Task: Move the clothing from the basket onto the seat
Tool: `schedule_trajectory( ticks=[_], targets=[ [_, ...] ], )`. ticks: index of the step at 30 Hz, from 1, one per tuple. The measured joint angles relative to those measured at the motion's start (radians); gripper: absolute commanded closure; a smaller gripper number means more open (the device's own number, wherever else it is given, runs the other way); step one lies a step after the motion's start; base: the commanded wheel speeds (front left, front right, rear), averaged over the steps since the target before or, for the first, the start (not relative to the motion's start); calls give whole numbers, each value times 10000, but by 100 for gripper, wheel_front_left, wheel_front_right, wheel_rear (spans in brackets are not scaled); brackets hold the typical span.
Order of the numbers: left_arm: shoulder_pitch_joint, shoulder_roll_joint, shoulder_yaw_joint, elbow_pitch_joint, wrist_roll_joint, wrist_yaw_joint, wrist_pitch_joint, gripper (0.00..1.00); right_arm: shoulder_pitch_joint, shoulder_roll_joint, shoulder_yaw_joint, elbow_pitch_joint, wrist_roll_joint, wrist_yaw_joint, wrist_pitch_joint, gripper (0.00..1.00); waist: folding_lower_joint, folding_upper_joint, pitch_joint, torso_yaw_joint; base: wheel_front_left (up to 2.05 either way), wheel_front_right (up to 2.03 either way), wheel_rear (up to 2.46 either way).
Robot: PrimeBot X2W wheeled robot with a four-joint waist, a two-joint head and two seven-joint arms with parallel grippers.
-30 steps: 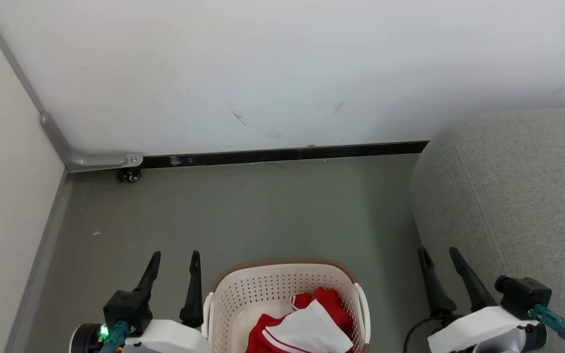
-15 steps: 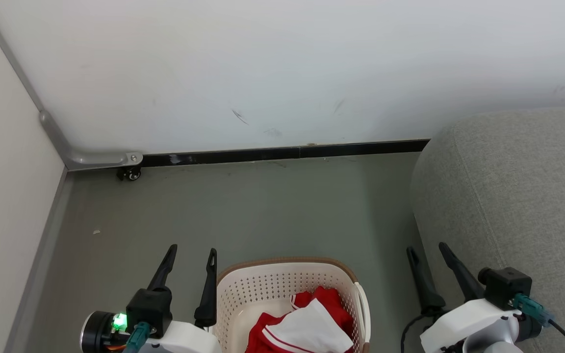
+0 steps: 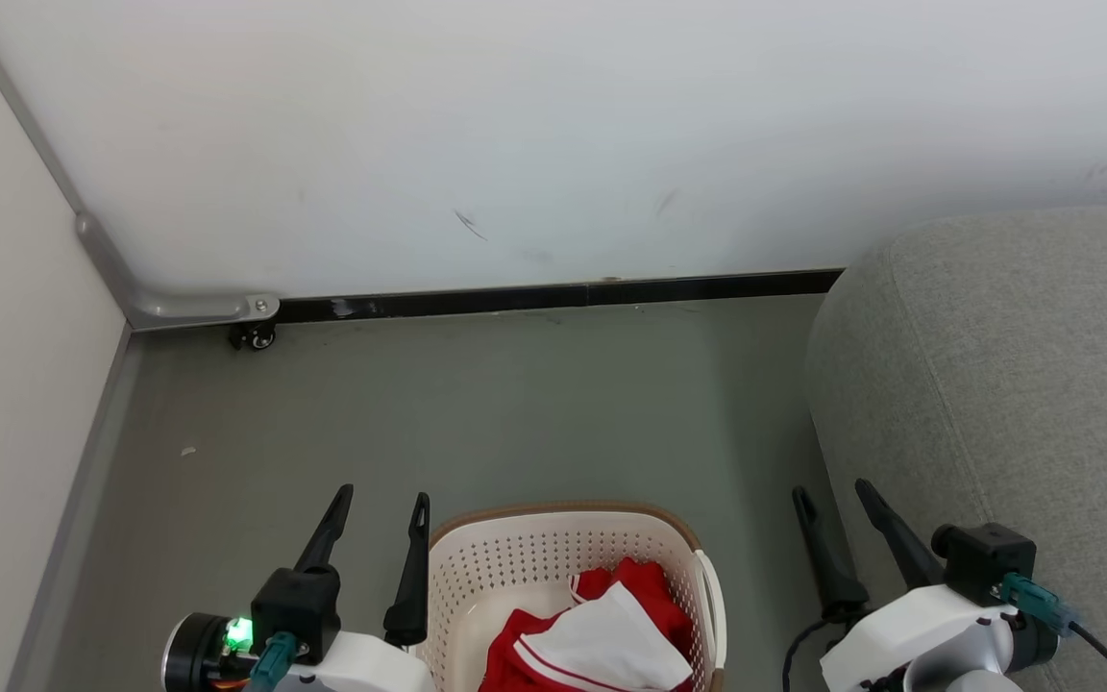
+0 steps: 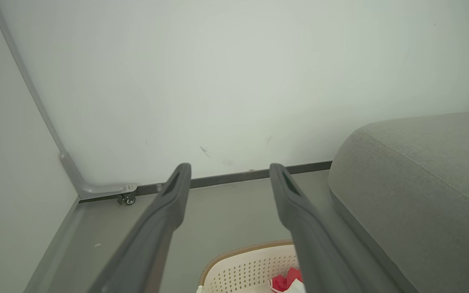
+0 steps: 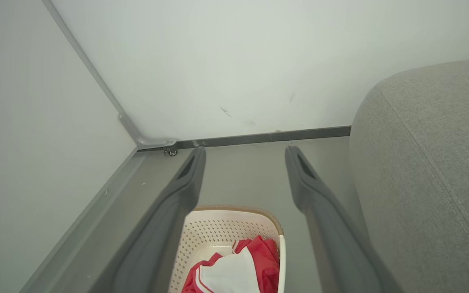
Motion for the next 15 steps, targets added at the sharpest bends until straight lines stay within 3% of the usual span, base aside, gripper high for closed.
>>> schedule_trajectory(
  ticks=[15],
  targets=[
    [-5,-23,370,209,2,182,0,0,-3,13,-4,-4,0,-2,4,0,0,0,69,0,0,0,0]
  ],
)
